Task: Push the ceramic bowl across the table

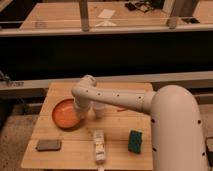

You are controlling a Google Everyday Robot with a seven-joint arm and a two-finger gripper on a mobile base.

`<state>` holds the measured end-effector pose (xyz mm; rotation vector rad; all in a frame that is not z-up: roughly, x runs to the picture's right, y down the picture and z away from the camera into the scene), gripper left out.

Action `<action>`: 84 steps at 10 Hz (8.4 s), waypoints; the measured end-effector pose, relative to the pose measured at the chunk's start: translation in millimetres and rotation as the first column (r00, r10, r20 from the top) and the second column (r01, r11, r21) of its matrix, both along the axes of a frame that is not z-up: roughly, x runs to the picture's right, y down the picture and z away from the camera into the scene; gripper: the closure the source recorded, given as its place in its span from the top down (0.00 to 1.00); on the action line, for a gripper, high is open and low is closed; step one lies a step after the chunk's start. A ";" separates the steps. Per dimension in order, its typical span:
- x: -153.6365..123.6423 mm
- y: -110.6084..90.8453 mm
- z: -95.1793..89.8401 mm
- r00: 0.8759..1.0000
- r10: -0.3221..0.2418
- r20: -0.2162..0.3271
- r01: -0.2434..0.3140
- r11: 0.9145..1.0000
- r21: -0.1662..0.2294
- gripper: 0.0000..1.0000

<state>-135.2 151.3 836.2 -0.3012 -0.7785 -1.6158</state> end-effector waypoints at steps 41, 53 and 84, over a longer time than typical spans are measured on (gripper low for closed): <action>77.8 -20.7 30.0 0.995 0.090 0.041 -0.091 0.996 0.017 0.02; 97.5 -31.7 34.1 0.992 0.120 0.038 -0.121 0.992 0.027 0.02; 126.3 -37.1 42.8 0.983 0.185 0.006 -0.185 0.982 0.028 0.02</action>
